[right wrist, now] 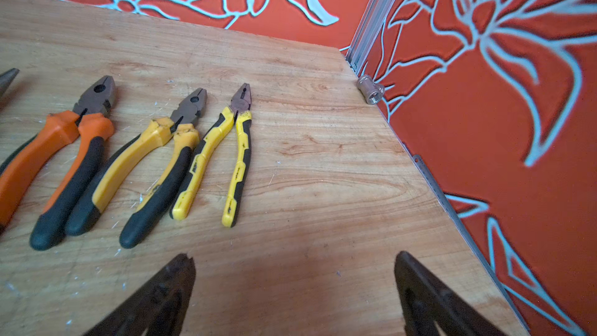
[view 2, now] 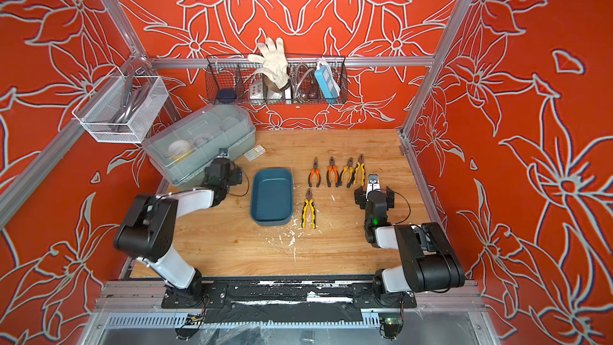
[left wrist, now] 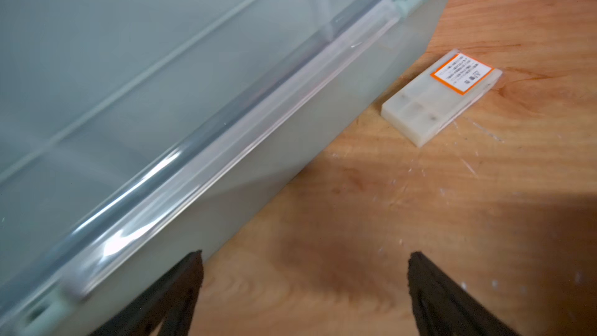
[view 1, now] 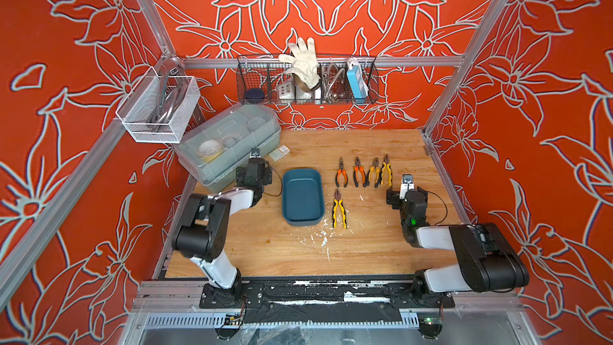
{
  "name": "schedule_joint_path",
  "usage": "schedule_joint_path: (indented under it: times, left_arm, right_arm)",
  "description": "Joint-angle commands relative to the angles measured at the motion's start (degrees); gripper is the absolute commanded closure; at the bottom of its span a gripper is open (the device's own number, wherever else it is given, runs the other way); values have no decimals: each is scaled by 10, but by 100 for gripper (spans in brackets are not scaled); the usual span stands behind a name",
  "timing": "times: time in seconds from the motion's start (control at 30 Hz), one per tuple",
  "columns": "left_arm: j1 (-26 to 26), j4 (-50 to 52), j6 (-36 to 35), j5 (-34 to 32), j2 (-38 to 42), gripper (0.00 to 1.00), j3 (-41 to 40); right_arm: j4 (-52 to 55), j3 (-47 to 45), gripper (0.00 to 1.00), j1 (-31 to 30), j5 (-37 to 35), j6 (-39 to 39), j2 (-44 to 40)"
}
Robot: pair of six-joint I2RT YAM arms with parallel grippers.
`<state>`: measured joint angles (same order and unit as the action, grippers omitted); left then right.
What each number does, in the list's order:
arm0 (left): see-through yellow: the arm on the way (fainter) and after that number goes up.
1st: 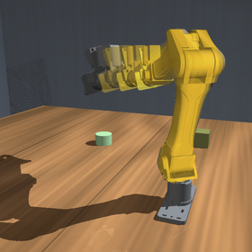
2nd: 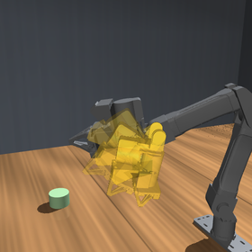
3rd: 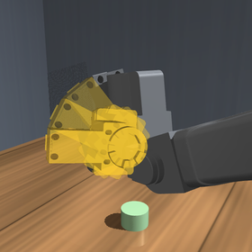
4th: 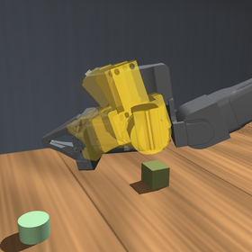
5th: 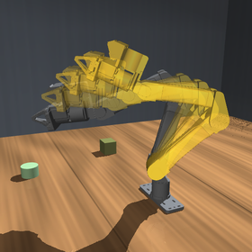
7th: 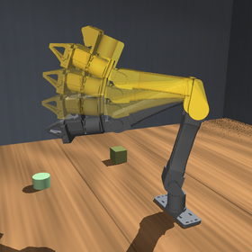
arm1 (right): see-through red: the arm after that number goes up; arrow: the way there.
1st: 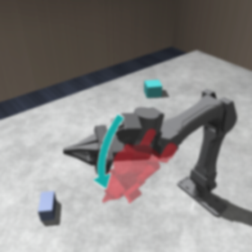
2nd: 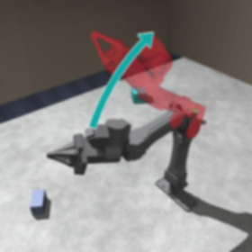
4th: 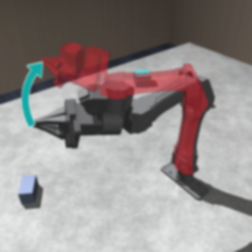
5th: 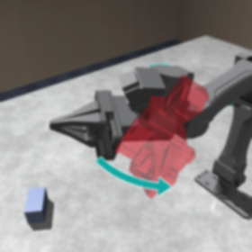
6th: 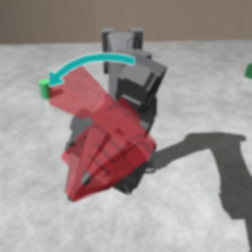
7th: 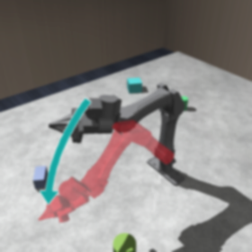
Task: Take the pliers out of the storage box
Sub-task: Reset both arms
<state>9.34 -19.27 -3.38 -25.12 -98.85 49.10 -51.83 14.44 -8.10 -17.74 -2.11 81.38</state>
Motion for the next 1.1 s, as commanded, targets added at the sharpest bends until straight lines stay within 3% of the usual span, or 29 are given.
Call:
schedule_joint_path:
  times: [0.0,0.17,0.47,0.57,0.63,1.07]
  left_arm:
    - [22,79,-23,-34,15,2,-33]
    - [-22,22,-6,79,93,2,-107]
    - [-41,-28,1,124,139,2,-159]
    - [-87,-197,39,176,207,2,-291]
    - [-116,-282,65,204,210,2,-345]
    - [-110,-244,38,241,181,2,-310]
  right_arm:
    - [9,16,0,5,8,2,-3]
    - [9,16,0,7,9,2,-3]
    - [11,16,0,8,10,3,-3]
    - [12,17,0,7,10,3,-3]
    - [12,17,0,8,10,3,-4]
    - [21,22,0,11,17,5,-3]
